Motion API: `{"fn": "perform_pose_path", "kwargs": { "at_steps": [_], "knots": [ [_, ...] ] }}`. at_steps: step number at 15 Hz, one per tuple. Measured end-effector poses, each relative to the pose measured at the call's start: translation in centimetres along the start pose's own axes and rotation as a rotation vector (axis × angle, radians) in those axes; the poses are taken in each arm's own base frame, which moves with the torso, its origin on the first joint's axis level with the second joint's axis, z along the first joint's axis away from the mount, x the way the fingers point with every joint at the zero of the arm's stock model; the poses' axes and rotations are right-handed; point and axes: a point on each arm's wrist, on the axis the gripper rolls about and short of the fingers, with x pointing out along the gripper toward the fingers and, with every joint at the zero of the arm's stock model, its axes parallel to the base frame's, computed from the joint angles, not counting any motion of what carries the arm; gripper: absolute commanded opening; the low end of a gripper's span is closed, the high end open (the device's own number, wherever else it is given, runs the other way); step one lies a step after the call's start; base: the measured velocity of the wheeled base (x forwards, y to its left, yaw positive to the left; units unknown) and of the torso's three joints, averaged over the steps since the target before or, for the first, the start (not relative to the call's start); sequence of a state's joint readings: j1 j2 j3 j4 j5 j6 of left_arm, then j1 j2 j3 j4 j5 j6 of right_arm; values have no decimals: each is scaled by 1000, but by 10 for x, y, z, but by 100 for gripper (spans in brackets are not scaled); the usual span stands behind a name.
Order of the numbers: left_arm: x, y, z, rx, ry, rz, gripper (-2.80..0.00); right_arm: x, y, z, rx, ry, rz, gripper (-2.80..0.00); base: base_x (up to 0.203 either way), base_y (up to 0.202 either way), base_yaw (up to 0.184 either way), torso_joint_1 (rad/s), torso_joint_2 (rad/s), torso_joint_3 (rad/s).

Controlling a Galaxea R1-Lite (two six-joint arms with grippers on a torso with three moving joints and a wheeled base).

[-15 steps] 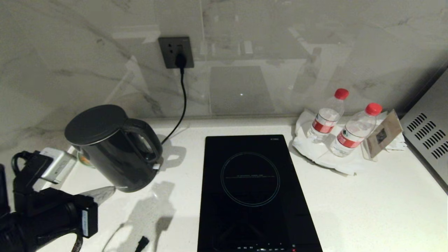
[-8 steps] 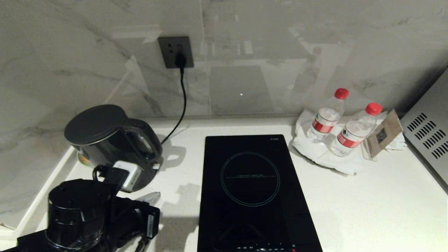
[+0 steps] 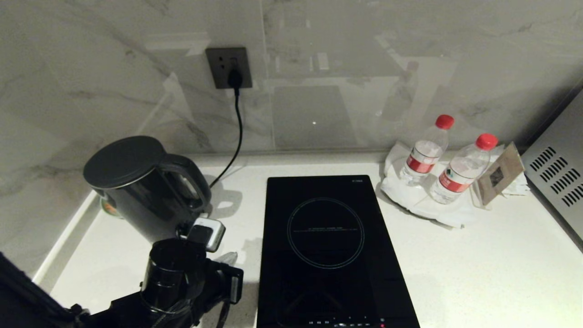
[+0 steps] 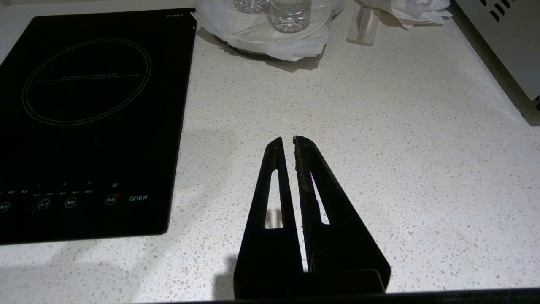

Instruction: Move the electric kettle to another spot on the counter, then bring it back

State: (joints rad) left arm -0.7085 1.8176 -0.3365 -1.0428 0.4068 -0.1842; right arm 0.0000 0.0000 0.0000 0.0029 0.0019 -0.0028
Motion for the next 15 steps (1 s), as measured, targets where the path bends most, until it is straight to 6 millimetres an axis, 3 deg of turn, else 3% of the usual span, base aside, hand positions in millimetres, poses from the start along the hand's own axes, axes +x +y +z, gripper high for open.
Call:
{"fn": "perform_pose_path", "kwargs": {
  "at_steps": [1, 2, 7, 11, 15],
  "knots": [
    [9, -4, -1, -5, -25, -4, -280, 0, 0, 0, 0, 0, 0, -280, 0, 0, 0, 0, 0, 0],
    [18, -7, 0, -4, -55, -8, 0, 0, 0, 0, 0, 0, 0, -280, 0, 0, 0, 0, 0, 0],
    [49, -9, 7, 31, -106, 23, 0, 0, 0, 0, 0, 0, -1, -280, 0, 0, 0, 0, 0, 0],
    [63, -5, 15, 44, -145, 49, 0, 0, 0, 0, 0, 0, -1, -280, 0, 0, 0, 0, 0, 0],
    [78, 10, 19, 36, -156, 106, 0, 0, 0, 0, 0, 0, 0, -280, 0, 0, 0, 0, 0, 0]
  ]
}}
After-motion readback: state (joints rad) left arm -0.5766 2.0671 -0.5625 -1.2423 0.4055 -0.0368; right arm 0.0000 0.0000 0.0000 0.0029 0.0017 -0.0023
